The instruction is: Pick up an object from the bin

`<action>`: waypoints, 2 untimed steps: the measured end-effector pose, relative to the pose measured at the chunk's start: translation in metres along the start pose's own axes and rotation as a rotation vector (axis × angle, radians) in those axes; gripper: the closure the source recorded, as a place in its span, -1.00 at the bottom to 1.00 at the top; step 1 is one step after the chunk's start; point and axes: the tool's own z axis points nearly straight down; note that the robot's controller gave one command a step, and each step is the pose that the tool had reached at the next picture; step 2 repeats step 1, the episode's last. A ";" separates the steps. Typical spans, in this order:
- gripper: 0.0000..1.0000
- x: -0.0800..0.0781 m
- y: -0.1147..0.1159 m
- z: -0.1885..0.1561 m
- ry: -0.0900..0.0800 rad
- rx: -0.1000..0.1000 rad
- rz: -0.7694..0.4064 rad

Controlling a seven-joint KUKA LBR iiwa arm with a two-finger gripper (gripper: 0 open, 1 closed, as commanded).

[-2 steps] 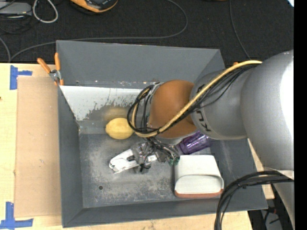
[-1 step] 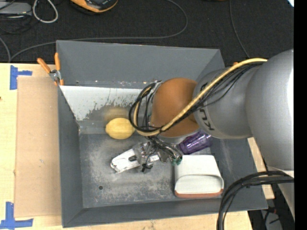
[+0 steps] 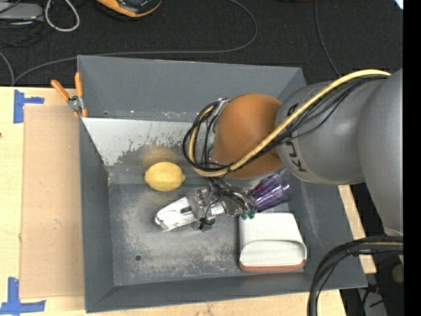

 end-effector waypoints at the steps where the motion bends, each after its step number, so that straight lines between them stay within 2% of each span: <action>1: 1.00 -0.001 0.000 -0.039 -0.007 0.001 0.001; 2: 1.00 -0.001 0.000 -0.039 -0.007 0.001 0.001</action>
Offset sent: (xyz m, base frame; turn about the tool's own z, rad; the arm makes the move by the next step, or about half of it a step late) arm 0.0015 0.0002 0.0370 0.0009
